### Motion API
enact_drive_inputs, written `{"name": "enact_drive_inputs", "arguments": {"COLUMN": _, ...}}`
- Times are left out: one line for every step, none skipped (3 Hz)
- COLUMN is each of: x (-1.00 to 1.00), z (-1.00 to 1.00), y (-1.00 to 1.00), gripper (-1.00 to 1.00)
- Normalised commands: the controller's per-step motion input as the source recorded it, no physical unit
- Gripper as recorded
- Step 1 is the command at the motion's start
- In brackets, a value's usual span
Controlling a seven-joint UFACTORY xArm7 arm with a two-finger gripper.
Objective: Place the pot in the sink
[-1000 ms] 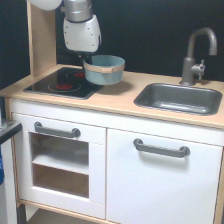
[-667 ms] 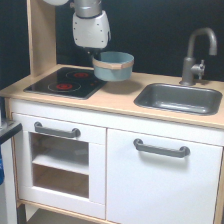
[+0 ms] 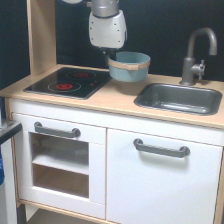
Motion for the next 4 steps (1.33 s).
{"name": "enact_drive_inputs", "arguments": {"x": 1.0, "z": -0.65, "y": 0.28, "gripper": -1.0}}
{"name": "enact_drive_inputs", "arguments": {"x": 1.0, "z": -0.81, "y": 0.33, "gripper": -1.0}}
{"name": "enact_drive_inputs", "arguments": {"x": 0.99, "z": -0.9, "y": 0.39, "gripper": -1.0}}
{"name": "enact_drive_inputs", "arguments": {"x": 0.97, "z": -0.89, "y": 0.36, "gripper": -1.0}}
